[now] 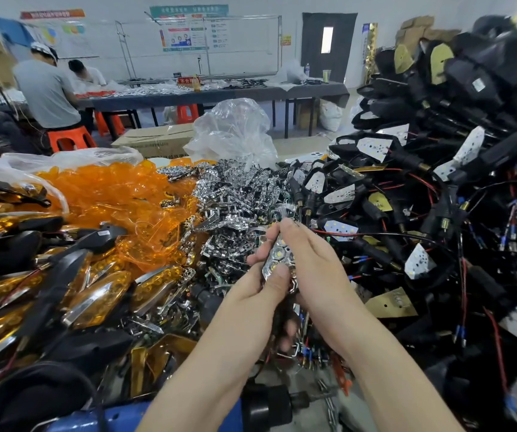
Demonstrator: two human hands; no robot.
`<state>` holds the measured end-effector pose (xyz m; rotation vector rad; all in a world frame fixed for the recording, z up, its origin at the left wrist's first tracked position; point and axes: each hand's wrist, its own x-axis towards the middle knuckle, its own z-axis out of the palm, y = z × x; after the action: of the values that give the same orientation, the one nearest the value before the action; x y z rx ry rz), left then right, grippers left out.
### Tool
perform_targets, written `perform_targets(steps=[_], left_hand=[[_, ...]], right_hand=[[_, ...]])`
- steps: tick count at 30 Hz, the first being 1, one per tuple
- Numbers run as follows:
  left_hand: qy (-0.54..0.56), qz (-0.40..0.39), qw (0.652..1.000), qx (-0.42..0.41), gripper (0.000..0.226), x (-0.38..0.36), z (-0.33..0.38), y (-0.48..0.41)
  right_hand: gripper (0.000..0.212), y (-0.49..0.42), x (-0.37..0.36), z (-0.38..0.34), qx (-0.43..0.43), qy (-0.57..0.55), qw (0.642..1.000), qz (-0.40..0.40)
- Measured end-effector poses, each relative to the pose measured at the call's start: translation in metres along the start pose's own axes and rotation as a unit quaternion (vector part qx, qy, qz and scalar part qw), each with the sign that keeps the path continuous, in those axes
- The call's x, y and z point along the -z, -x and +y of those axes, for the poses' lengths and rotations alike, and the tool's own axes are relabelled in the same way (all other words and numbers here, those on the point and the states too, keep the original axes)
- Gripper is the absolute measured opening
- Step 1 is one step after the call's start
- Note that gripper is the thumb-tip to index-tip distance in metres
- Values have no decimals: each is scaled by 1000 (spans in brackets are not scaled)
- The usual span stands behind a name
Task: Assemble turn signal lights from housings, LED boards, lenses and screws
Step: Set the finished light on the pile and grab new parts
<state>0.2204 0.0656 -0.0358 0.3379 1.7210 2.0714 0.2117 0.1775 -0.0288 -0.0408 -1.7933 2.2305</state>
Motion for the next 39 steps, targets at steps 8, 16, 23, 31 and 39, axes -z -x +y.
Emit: perform_targets(steps=[8,16,23,31,39], left_hand=[[-52,26,998,-9,20,-9,9,5],[-378,128,914,-67,29,49,20,8],[-577,196,793,-2,36,80,2,1],[-671,136,725,74,79,80,-13,-3],[-650,132,748,21,66,89,-13,-8]], right_hand=[[33,2,3,-1,21,8,1000,-10],[31,4,8,-11,-66,-189,978,52],[27,5,9,-9,-134,-231,963,34],[29,3,6,-6,-141,-225,964,18],[30,3,1,-6,-150,-223,963,13]])
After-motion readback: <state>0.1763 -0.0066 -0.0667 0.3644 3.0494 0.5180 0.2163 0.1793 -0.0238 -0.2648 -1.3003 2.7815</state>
